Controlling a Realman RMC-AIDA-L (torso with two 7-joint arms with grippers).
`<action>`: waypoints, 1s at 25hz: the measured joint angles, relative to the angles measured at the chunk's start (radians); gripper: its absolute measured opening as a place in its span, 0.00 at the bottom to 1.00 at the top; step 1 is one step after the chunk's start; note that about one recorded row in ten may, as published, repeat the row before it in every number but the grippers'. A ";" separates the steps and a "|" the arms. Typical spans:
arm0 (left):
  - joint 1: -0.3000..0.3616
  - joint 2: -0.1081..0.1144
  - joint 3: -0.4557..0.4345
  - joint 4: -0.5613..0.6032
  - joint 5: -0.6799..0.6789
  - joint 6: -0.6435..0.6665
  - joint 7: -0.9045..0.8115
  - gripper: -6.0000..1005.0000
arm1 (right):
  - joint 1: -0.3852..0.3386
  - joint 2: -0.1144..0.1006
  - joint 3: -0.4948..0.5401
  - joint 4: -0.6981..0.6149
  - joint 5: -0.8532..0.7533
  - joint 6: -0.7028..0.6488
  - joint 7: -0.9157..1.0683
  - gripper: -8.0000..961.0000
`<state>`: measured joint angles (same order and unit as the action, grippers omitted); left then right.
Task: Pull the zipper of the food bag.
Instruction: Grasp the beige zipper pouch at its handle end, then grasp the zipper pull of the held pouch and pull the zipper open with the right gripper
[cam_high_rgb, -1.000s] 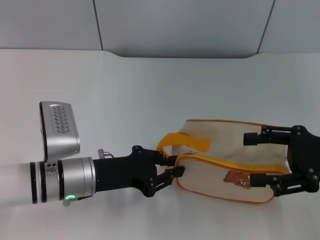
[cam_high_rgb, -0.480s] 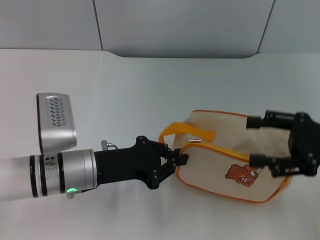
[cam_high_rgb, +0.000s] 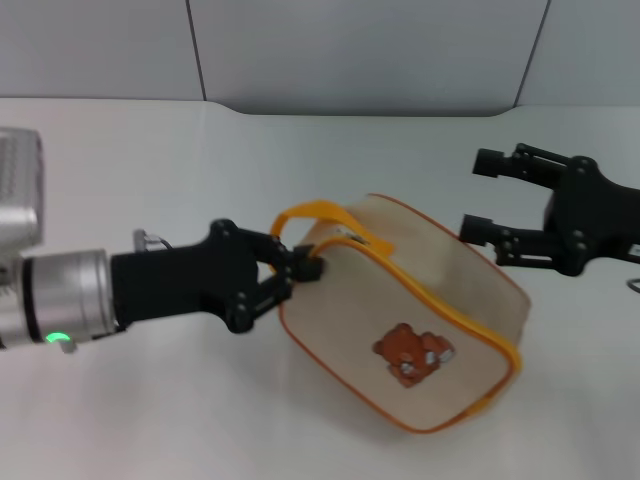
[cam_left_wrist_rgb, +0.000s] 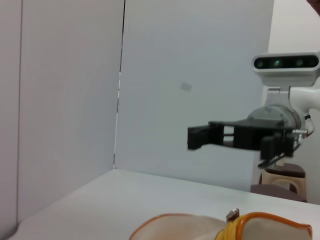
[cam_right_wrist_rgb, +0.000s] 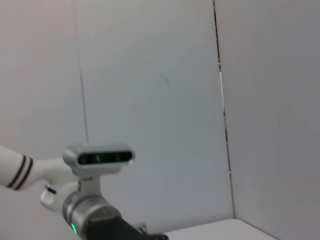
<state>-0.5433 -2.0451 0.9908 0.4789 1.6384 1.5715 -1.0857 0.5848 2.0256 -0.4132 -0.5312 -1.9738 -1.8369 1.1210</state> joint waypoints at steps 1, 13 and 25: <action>0.005 0.011 -0.001 0.034 0.000 0.012 -0.021 0.08 | 0.006 0.004 -0.002 0.001 0.000 0.015 -0.005 0.82; -0.018 0.017 -0.017 0.076 0.007 0.016 -0.042 0.07 | 0.044 0.060 -0.081 0.074 0.020 0.156 -0.279 0.74; -0.027 0.016 -0.016 0.113 0.011 0.013 -0.112 0.07 | 0.076 0.061 -0.085 0.252 0.073 0.255 -0.581 0.47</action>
<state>-0.5699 -2.0293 0.9746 0.5924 1.6490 1.5843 -1.1979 0.6608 2.0869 -0.4985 -0.2795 -1.9012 -1.5817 0.5398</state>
